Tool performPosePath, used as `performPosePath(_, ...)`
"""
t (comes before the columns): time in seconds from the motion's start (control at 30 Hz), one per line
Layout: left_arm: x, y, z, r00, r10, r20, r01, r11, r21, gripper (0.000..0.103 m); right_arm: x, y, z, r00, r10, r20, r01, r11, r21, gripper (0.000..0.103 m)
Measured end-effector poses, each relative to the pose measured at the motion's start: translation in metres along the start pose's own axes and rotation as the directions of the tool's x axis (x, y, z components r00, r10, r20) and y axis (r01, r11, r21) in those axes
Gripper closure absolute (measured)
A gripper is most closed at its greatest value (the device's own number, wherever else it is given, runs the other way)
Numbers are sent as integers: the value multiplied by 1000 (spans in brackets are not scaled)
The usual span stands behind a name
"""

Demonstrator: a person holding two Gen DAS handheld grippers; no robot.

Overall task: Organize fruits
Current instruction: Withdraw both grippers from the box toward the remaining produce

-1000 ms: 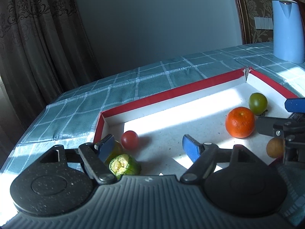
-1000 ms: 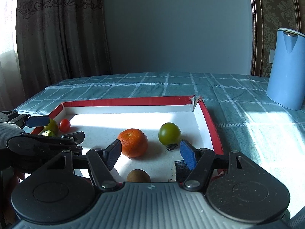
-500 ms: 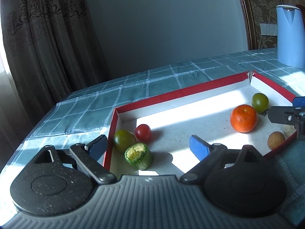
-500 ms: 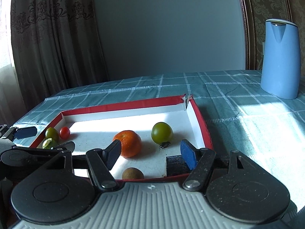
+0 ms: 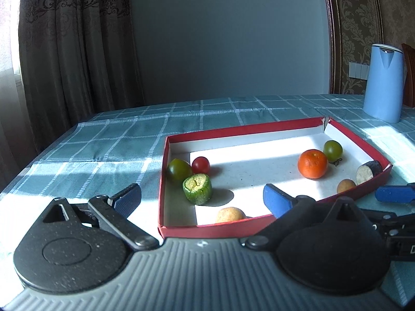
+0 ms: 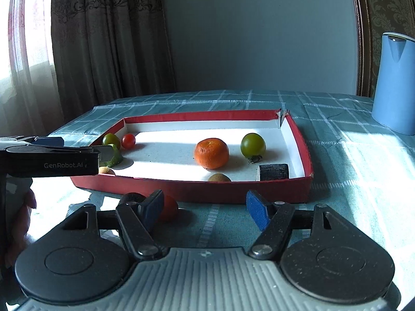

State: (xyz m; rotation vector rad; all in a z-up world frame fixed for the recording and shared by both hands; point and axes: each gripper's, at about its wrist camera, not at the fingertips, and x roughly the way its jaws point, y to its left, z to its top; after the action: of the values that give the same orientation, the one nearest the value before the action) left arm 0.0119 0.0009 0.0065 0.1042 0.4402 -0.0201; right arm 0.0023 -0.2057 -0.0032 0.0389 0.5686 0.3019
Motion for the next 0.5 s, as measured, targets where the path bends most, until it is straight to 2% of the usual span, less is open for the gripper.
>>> performPosePath(0.1,-13,-2,-8,1000,-20,23,19,1000,24,2,3,-4,0,1000,13,-23,-13,1000,27,33)
performPosePath(0.17,-16,-4,-10,997,-79,5,78,996,37,1,3,-8,1,1000,-10,-19,11,999,50,33)
performPosePath(0.27,-21,-17,-13,988,-156,1,155,984,92,0,10,-21,2,997,-40,-63,47,993,109,33)
performPosePath(0.37,-26,-35,-17,985,-172,16,167,971,169,0,8,-37,2,997,-45,-60,56,979,198,33)
performPosePath(0.5,-20,-48,-18,981,-193,-17,193,962,195,0,6,-49,2,998,-22,-54,36,962,271,33)
